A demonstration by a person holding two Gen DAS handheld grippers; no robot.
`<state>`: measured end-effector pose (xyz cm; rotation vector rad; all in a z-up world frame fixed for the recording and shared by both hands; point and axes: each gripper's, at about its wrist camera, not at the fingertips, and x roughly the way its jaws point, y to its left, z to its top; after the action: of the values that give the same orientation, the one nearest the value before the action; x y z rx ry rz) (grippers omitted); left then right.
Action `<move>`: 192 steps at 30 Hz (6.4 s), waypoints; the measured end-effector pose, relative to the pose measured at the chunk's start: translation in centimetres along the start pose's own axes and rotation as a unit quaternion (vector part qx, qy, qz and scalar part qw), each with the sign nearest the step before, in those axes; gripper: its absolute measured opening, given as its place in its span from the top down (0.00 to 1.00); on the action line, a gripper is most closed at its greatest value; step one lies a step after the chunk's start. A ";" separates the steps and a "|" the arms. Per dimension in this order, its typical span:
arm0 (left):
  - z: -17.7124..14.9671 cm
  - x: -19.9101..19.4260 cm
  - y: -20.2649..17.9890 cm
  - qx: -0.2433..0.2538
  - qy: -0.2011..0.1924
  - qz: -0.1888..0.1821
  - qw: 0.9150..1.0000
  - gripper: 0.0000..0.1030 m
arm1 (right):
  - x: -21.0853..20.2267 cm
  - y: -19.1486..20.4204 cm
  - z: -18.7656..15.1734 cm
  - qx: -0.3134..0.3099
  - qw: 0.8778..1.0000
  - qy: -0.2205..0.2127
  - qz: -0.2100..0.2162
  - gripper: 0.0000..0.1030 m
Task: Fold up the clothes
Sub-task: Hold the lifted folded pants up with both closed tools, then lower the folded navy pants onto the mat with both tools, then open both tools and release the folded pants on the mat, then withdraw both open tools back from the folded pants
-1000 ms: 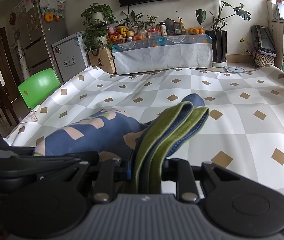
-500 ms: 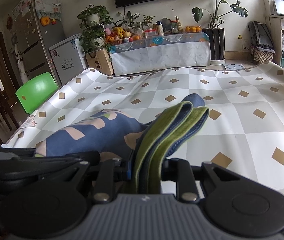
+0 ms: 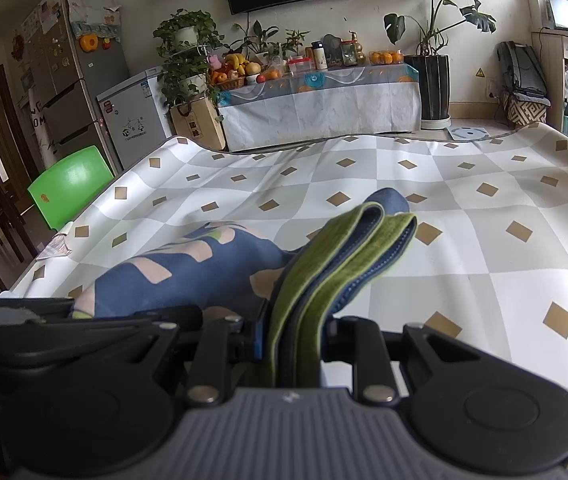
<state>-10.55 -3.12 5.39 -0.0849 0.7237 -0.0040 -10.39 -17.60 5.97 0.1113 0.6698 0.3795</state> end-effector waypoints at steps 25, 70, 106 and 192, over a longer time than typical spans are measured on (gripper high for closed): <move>3.6 3.0 -3.9 0.019 -0.002 -0.016 1.000 0.72 | 0.7 -4.6 3.1 0.025 1.000 -0.002 -0.014 0.80; 11.5 15.0 -25.4 0.099 0.034 -0.128 0.986 0.72 | 0.7 -28.0 7.3 0.177 0.972 -0.032 -0.149 0.80; 8.4 23.8 -22.9 0.070 0.108 -0.071 0.989 0.57 | 5.9 -37.5 0.5 0.328 0.926 0.054 -0.177 0.53; 8.7 4.7 -22.9 0.216 0.156 -0.145 0.953 0.17 | -5.4 -17.7 3.0 0.243 0.912 0.142 -0.300 0.24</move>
<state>-0.68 -25.42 10.58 0.2348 1.0063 -0.4662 -7.01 -36.01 7.54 0.3173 1.0362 -0.3815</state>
